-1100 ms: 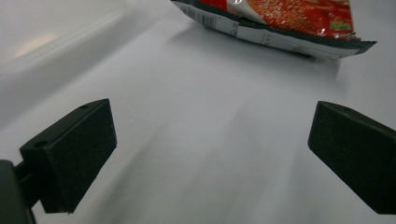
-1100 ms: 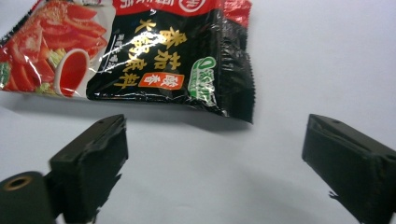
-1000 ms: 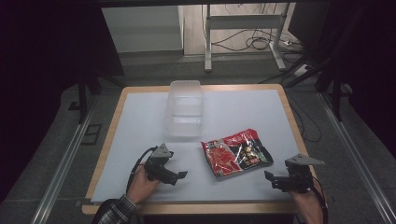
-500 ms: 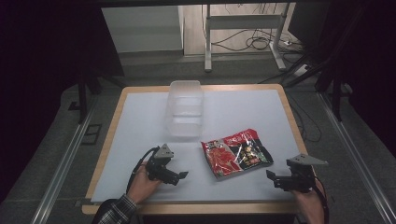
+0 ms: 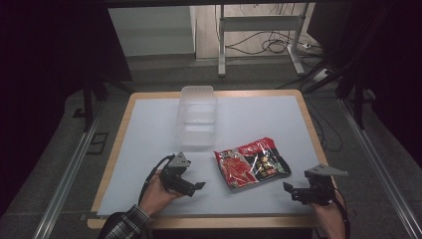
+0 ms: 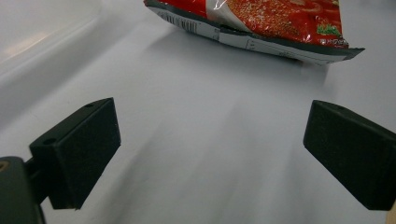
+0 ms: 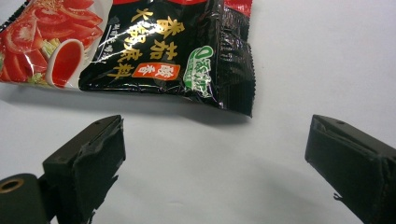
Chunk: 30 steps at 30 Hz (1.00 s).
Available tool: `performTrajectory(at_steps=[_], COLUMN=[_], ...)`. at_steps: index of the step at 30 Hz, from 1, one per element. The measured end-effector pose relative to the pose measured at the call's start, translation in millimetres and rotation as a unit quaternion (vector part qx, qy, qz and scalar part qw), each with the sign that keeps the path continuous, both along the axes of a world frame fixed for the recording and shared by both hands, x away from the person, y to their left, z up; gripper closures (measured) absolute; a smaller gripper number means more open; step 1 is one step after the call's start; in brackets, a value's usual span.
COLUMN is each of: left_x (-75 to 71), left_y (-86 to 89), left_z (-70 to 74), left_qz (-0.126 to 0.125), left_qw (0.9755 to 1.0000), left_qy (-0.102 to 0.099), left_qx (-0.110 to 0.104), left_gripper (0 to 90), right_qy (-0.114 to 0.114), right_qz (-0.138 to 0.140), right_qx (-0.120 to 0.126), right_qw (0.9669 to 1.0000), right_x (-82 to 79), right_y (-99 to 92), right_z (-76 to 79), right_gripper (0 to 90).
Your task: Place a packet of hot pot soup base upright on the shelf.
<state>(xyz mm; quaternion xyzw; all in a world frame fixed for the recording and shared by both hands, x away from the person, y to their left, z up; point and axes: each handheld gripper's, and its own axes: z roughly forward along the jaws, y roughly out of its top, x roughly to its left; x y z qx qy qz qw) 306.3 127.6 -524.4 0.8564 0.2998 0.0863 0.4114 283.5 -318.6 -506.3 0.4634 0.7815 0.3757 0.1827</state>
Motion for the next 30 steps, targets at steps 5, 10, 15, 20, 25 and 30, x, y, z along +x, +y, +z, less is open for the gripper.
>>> performTrajectory(at_steps=[5, 10, 15, 20, 25, 30], left_x=[0.2, 1.0, 4.5, 8.5, 10.3, 13.0], left_y=[-5.0, -9.5, -13.6, -18.6, -22.7, -29.7], left_z=[2.6, 5.2, 8.4, 7.9, 8.6, 8.0], left_qz=[-0.009, -0.018, -0.025, -0.030, -0.034, -0.036], left_qw=[0.9999, 0.9996, 0.9992, 0.9988, 0.9983, 0.9983], left_qy=[-0.010, -0.020, -0.025, -0.025, -0.027, -0.018], left_qx=[-0.001, -0.005, -0.021, -0.030, -0.038, -0.043], left_gripper=[7.1, 12.2, 19.1, 25.3, 32.8, 40.4], right_qy=[0.001, 0.000, 0.000, 0.000, -0.001, -0.002], right_qz=[0.001, -0.002, -0.002, 0.000, 0.000, 0.001], right_qx=[-0.001, -0.002, -0.004, -0.006, -0.007, -0.007], right_qw=[1.0000, 1.0000, 1.0000, 1.0000, 1.0000, 1.0000], right_x=[0.2, 0.3, 0.5, 1.0, 1.6, 2.4], right_y=[0.6, 0.2, 0.7, 1.5, 2.4, 2.6], right_z=[-0.6, -0.3, -0.6, -0.8, -1.0, -1.0], right_gripper=[5.3, 5.3, 5.3, 5.3, 5.3, 5.3])
